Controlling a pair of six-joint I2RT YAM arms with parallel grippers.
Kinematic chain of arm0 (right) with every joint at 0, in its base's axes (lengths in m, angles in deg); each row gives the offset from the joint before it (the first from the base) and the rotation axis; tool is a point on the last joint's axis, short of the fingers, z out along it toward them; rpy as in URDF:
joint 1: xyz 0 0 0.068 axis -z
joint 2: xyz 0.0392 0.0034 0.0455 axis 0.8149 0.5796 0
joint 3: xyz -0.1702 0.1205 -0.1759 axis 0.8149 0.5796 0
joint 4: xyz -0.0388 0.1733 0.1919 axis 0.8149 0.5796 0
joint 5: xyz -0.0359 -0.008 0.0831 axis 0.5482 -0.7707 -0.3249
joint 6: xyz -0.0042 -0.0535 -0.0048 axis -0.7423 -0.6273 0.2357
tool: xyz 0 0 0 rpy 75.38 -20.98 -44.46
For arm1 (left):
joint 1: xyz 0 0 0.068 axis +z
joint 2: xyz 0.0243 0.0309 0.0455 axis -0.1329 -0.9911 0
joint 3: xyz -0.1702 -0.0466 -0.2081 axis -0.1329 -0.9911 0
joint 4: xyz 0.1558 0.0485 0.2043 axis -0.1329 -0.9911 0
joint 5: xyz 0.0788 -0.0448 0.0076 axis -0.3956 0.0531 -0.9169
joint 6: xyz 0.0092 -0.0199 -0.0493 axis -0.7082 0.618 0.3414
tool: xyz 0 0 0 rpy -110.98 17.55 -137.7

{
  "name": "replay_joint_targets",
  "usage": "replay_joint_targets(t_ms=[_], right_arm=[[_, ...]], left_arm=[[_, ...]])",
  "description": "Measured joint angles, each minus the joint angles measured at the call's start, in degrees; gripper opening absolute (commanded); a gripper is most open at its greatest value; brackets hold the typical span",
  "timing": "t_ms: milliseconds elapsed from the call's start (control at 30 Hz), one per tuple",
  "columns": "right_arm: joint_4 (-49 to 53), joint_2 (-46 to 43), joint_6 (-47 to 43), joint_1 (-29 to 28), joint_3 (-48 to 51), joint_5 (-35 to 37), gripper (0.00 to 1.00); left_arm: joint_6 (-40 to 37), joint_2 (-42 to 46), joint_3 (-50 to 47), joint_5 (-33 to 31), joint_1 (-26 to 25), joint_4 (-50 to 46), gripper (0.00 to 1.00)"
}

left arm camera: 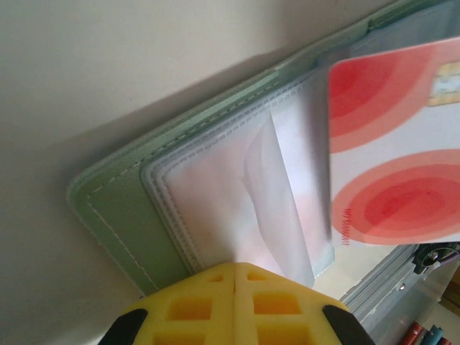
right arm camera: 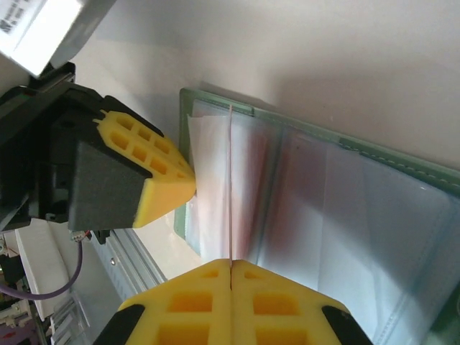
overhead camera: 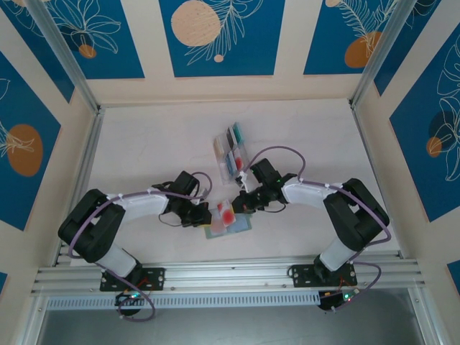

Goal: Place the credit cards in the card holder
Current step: Insert the credit card into the card slot.

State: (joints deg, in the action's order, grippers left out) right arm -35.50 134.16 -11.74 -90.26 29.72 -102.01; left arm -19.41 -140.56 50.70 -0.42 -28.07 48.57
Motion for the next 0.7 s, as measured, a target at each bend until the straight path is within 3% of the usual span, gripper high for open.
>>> replay_joint_targets(t_ms=[700], right_arm=[[-6.8, 4.0, 1.7, -1.6, 3.0, -1.8, 0.0]], left_arm=[[1.0, -0.2, -1.0, 1.3, 0.0, 2.5, 0.03]])
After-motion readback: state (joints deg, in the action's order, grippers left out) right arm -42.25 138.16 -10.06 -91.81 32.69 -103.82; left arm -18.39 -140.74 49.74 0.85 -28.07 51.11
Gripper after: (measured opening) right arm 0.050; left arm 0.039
